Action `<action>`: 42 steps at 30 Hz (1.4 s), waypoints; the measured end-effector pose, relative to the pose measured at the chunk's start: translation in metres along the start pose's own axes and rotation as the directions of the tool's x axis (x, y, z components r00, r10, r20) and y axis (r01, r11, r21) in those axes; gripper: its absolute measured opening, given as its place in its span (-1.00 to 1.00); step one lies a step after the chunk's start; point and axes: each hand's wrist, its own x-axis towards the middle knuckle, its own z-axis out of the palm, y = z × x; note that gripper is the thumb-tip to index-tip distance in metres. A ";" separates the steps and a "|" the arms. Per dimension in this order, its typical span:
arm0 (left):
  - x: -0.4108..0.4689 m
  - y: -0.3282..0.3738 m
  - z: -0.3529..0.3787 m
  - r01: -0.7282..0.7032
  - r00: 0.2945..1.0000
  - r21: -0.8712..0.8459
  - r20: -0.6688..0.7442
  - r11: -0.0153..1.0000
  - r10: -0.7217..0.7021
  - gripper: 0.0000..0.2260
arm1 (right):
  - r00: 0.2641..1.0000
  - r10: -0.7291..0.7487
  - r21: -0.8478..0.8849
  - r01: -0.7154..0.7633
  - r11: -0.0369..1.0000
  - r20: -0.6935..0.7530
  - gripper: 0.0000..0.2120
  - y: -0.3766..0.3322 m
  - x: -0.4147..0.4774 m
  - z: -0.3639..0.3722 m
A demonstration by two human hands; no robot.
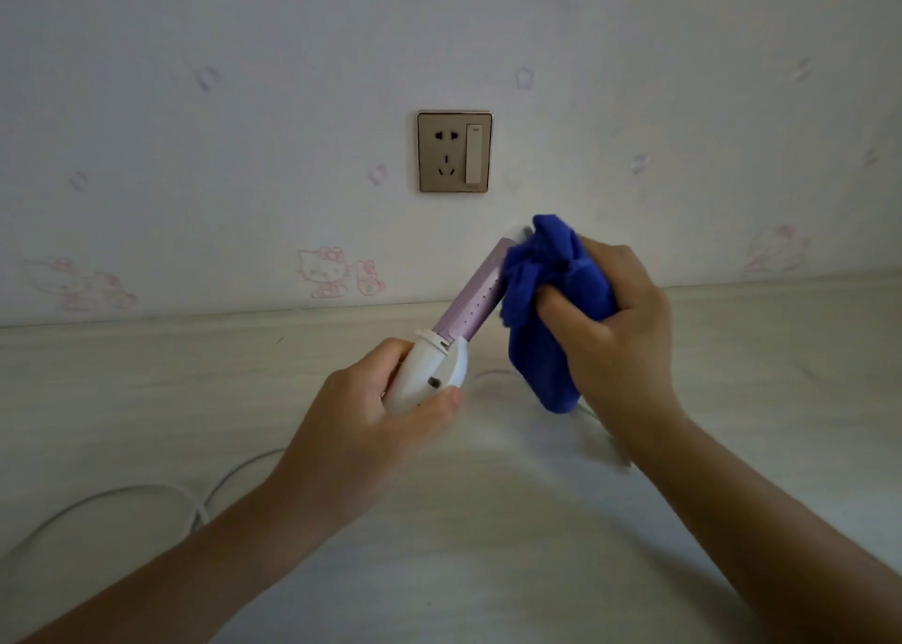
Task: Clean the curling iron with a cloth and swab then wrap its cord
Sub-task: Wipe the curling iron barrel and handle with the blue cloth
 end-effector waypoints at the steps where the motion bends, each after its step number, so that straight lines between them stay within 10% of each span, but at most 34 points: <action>1: 0.001 -0.001 0.000 -0.011 1.000 0.006 -0.016 1.000 0.011 -0.76 | 0.998 -0.019 -0.008 0.019 1.000 0.052 -0.78 -0.001 -0.005 0.004; 5: 0.003 -0.008 -0.002 -0.030 0.999 -0.065 -0.046 0.997 0.027 -0.80 | 0.950 -0.091 -0.015 0.100 0.995 0.299 -0.75 0.001 -0.027 0.030; 11: -0.005 -0.015 0.005 0.015 0.999 -0.102 0.049 0.995 -0.010 -0.74 | 0.996 0.044 0.008 -0.045 0.999 0.081 -0.74 0.011 -0.008 0.009; 19: -0.004 -0.014 0.010 0.427 0.901 -0.387 0.107 0.817 -0.420 -0.57 | 0.920 -0.059 -0.036 0.078 0.996 0.388 -0.80 0.006 -0.025 0.029; 24: -0.010 -0.020 0.020 0.511 0.857 -0.561 0.390 0.651 -0.337 -0.46 | 0.988 0.077 -0.005 -0.077 0.997 0.133 -0.70 0.012 -0.005 0.006; 29: -0.008 -0.031 0.009 0.536 0.839 -0.624 0.470 0.568 -0.275 -0.49 | 0.892 -0.057 -0.058 0.092 0.994 0.449 -0.72 0.006 -0.027 0.027; 36: -0.001 -0.034 0.005 0.625 0.768 -0.670 0.620 0.399 -0.162 -0.49 | 0.980 0.070 -0.016 -0.068 0.998 0.188 -0.70 0.012 -0.007 0.010; 42: 0.001 -0.038 -0.007 0.655 0.755 -0.716 0.636 0.242 -0.161 -0.56 | 0.898 -0.063 -0.058 0.098 0.994 0.436 -0.76 0.006 -0.027 0.030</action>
